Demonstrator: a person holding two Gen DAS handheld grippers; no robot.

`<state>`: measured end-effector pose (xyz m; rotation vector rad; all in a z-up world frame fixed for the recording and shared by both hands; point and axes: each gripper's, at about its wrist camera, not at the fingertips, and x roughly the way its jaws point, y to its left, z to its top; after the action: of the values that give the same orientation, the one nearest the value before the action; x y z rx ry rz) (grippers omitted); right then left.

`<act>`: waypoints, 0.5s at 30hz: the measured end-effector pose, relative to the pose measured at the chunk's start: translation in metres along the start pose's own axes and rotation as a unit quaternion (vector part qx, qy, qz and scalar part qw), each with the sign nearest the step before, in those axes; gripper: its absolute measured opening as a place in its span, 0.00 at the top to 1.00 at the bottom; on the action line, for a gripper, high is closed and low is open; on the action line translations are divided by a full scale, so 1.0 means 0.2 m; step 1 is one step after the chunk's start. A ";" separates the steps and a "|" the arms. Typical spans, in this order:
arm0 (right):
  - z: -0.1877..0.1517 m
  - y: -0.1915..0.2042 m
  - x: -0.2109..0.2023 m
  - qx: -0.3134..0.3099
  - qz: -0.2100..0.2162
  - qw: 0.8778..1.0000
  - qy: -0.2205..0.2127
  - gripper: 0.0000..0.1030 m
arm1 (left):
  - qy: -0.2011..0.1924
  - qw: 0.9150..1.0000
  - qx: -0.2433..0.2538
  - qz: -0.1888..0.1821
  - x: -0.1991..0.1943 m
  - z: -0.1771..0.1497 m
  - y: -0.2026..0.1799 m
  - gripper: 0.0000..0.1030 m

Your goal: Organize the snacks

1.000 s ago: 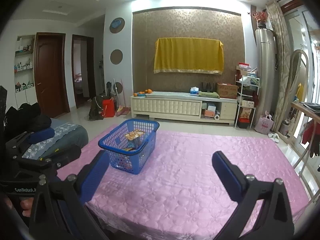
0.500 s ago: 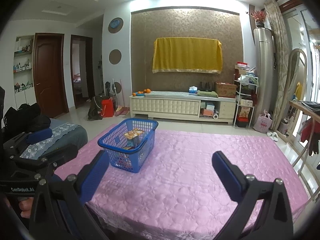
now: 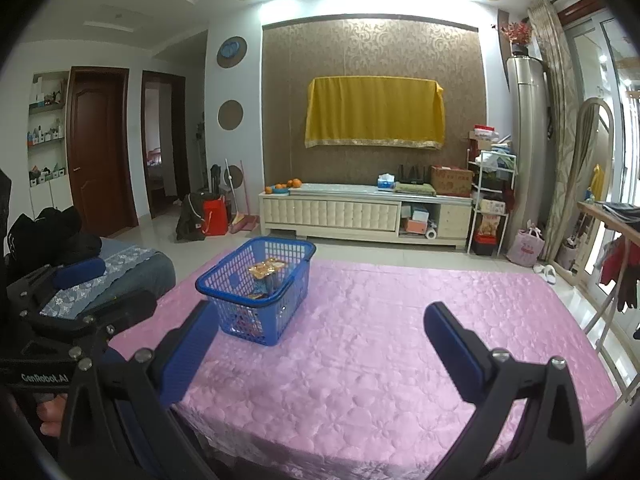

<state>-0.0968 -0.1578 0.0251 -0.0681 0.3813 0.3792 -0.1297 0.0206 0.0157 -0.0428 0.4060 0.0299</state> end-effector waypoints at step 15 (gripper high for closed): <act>0.00 0.00 0.00 0.001 -0.002 1.000 0.000 0.00 | 0.003 1.000 -0.003 -0.008 -0.02 0.01 0.00 0.00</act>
<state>-0.0971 -0.1582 0.0263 -0.0667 0.3812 0.3744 -0.1323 0.0199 0.0184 -0.0530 0.4118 0.0156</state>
